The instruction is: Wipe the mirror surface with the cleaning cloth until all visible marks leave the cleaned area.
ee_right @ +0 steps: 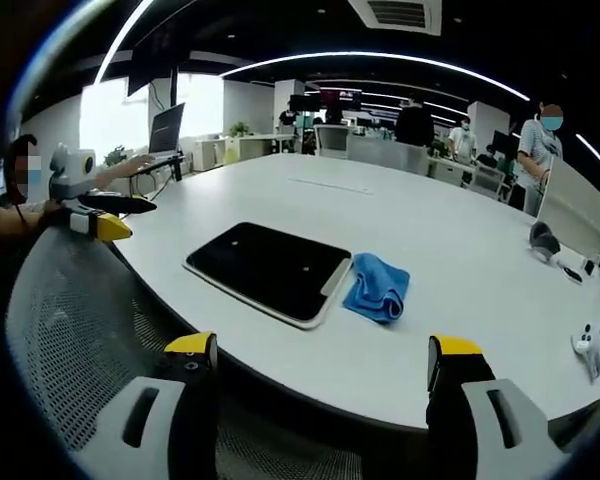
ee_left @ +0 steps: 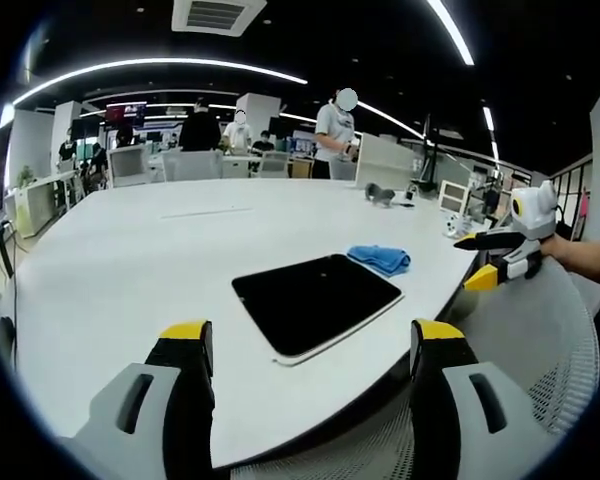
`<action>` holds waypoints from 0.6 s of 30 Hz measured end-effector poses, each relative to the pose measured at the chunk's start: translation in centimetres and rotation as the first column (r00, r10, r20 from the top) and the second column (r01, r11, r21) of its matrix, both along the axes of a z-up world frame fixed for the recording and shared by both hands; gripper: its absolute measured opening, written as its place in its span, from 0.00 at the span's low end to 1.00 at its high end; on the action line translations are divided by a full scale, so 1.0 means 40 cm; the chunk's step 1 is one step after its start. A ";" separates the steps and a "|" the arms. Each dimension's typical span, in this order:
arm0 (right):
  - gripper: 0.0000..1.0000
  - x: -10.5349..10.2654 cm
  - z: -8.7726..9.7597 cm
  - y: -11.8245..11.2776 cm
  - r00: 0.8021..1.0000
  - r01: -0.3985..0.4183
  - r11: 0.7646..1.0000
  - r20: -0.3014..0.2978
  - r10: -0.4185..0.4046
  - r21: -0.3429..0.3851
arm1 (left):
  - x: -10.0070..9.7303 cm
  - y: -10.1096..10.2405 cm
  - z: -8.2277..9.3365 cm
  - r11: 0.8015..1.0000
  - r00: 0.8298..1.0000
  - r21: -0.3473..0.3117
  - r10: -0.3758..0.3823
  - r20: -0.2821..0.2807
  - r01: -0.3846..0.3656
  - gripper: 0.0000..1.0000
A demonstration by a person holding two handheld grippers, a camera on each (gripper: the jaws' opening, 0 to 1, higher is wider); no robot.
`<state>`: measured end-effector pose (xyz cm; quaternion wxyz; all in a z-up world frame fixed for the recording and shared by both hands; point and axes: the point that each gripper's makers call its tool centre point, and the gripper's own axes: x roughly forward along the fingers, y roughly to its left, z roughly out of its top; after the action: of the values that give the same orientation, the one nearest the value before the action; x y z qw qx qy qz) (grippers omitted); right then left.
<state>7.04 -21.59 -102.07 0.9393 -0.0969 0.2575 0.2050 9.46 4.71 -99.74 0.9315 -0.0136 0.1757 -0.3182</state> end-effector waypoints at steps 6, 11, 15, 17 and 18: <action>0.85 0.000 0.000 -0.002 1.000 0.005 1.000 0.000 -0.005 -0.001 | 0.001 0.003 -0.002 1.000 1.000 0.005 0.006 -0.001 -0.006 0.79; 0.85 -0.002 0.000 -0.003 1.000 0.008 1.000 -0.002 -0.008 -0.002 | 0.000 0.003 -0.002 1.000 1.000 0.007 0.005 -0.002 -0.005 0.79; 0.84 -0.003 -0.002 -0.002 1.000 0.004 1.000 -0.007 -0.004 -0.006 | 0.001 0.004 -0.003 1.000 1.000 0.008 0.007 -0.001 -0.007 0.78; 0.84 -0.002 -0.001 -0.003 1.000 0.007 1.000 -0.004 -0.007 -0.006 | 0.000 0.003 -0.003 1.000 1.000 0.007 0.007 -0.002 -0.007 0.78; 0.84 -0.003 -0.001 -0.003 1.000 0.007 1.000 -0.004 -0.007 -0.006 | 0.000 0.003 -0.002 1.000 1.000 0.007 0.007 -0.002 -0.007 0.78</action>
<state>6.94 -21.73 -102.10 0.9392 -0.0986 0.2604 0.2010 9.48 4.85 -99.84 0.9324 -0.0110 0.1777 -0.3145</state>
